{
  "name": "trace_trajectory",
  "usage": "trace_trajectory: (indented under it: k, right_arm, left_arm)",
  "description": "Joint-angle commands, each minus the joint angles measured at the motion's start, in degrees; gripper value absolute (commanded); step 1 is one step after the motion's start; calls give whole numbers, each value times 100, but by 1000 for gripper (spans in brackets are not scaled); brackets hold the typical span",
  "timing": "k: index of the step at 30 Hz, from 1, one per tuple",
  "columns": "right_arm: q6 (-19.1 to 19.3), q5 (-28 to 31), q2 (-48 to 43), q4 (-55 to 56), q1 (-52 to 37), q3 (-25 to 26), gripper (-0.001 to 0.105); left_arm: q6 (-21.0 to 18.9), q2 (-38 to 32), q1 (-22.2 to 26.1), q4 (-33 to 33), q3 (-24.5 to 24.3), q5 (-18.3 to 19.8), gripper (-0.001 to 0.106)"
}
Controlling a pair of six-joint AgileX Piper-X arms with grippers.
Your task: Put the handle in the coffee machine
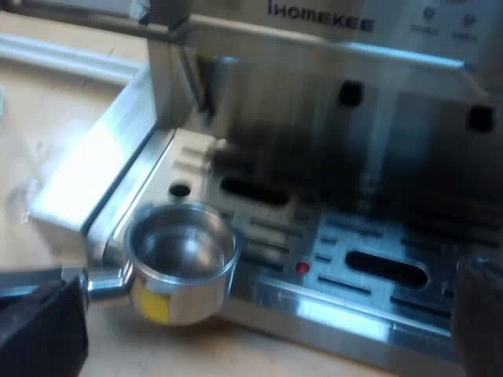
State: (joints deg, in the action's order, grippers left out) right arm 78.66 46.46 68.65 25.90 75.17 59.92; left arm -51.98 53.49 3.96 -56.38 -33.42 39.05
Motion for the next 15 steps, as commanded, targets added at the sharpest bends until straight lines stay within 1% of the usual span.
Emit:
trace_trajectory:
  k: [1,3,5,8,10,11,12,15]
  right_arm:
    - [40,451,-27,-617,241,-339,96]
    - [40,752,-27,-959,399,-589,96]
    - [40,874,14,-1248,463,-721,96]
    - [157,904,167,-1631,547,-827,96]
    - [173,904,204,-1687,568,-832,96]
    - [277,904,292,-1770,595,-829,96]
    - [368,1446,730,-2430,654,-830,96]
    - [370,1850,1011,-3011,654,-830,96]
  left_arm:
    - [191,60,5,202,-90,341,0]
    - [191,151,5,327,-90,355,0]
    - [191,231,5,438,-90,370,0]
    - [191,374,5,564,-90,382,0]
    - [175,427,5,640,-103,411,0]
    - [167,451,5,649,-110,424,0]
    - [168,504,5,684,-166,475,0]
    - [89,611,5,793,-286,536,0]
